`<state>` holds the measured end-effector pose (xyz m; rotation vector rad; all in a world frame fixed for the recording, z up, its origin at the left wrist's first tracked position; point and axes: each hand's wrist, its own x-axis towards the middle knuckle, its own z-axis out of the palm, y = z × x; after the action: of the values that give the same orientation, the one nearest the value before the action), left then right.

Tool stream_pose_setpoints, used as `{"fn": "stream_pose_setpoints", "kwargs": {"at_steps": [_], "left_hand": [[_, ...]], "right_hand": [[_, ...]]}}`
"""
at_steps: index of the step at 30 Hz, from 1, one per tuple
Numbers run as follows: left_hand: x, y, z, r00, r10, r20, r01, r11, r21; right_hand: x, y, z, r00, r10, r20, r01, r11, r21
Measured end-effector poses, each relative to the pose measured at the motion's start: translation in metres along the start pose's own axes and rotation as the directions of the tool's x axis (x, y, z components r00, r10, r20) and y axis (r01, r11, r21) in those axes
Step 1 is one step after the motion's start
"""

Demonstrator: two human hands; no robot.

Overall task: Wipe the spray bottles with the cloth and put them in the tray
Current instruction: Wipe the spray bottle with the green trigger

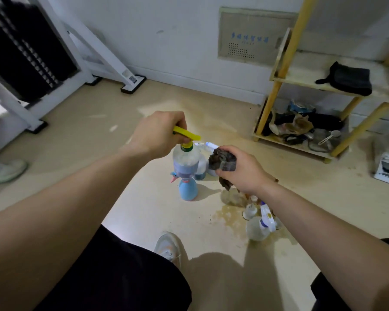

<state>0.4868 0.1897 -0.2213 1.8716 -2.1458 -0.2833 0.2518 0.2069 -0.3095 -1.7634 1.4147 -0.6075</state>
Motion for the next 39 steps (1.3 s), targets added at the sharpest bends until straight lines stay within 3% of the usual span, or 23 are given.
{"fn": "stream_pose_setpoints", "kwargs": {"at_steps": [5,12,23,36,39], "left_hand": [[0.031,-0.052,-0.020,0.969,-0.237,-0.064,0.225,0.961,-0.159],[0.059,-0.101,0.002,0.944,-0.316,0.097,0.319,0.948,-0.014],[0.092,-0.138,0.105,0.923,-0.274,0.271,0.226,0.954,0.196],[0.084,-0.133,0.172,0.919,-0.216,0.329,0.172,0.972,0.159],[0.082,-0.128,0.166,0.908,-0.205,0.366,0.120,0.963,0.242]], "right_hand": [[0.017,-0.005,0.015,0.999,-0.004,0.034,0.006,0.998,-0.059],[0.048,-0.014,0.039,0.999,0.040,-0.011,-0.041,0.991,-0.126],[0.075,0.030,0.071,0.992,0.111,0.055,-0.090,0.951,-0.296],[0.074,0.054,0.064,0.988,0.138,0.075,-0.114,0.957,-0.266],[0.069,0.049,0.057,0.987,0.131,0.091,-0.106,0.966,-0.238]]}}
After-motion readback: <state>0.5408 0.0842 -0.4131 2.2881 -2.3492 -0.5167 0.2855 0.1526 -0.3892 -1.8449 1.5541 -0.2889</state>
